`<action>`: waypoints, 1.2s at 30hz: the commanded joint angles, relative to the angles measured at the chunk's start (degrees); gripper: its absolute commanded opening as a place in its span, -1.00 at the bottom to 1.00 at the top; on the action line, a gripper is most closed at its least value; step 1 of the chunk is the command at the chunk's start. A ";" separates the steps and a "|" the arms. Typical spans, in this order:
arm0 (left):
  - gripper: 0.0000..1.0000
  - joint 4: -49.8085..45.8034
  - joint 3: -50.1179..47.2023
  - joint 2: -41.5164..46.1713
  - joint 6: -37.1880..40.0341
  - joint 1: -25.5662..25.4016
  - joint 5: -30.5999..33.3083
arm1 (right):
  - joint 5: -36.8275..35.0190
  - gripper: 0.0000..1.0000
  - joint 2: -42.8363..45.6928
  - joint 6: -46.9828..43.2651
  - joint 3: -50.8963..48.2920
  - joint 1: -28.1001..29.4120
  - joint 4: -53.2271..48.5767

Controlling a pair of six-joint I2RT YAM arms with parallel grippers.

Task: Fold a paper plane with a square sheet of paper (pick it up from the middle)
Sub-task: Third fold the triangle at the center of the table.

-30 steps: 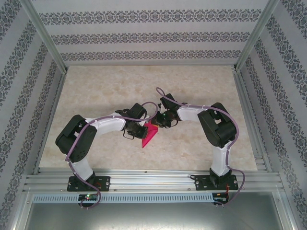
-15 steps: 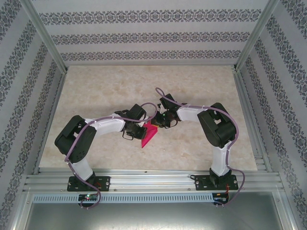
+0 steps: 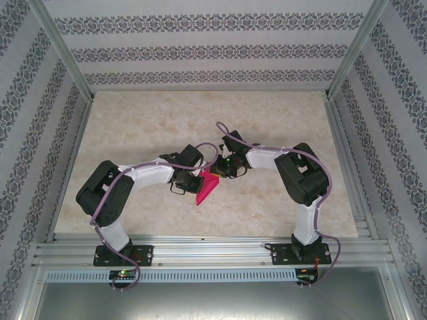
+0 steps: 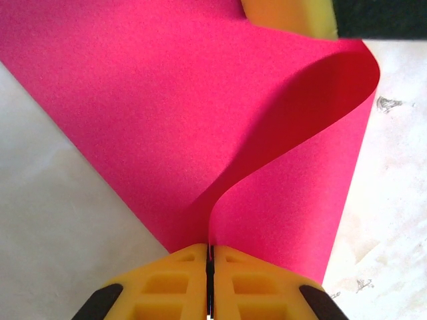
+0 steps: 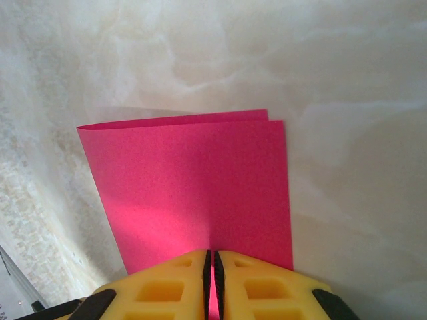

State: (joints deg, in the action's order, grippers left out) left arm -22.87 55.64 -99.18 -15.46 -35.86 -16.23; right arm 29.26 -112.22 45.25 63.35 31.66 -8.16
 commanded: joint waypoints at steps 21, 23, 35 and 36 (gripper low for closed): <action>-0.79 0.91 -1.58 -1.18 -0.96 0.88 -1.20 | -7.22 -0.90 26.32 13.39 -21.97 1.19 13.74; -0.79 0.68 -1.46 -1.11 -0.88 0.88 -1.06 | -7.63 -1.00 27.89 15.78 -24.85 3.69 16.79; -0.77 0.29 -1.63 -1.33 -0.25 0.88 -3.59 | -12.46 -1.00 17.48 26.55 -24.71 21.81 30.10; -0.77 0.20 -1.63 -1.45 -0.18 0.88 -3.55 | -12.61 -1.00 16.59 27.25 -24.59 22.21 30.35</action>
State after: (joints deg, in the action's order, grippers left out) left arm -22.00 55.33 -99.63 -15.49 -35.48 -18.31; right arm 18.81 -93.23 68.88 37.32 52.95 18.44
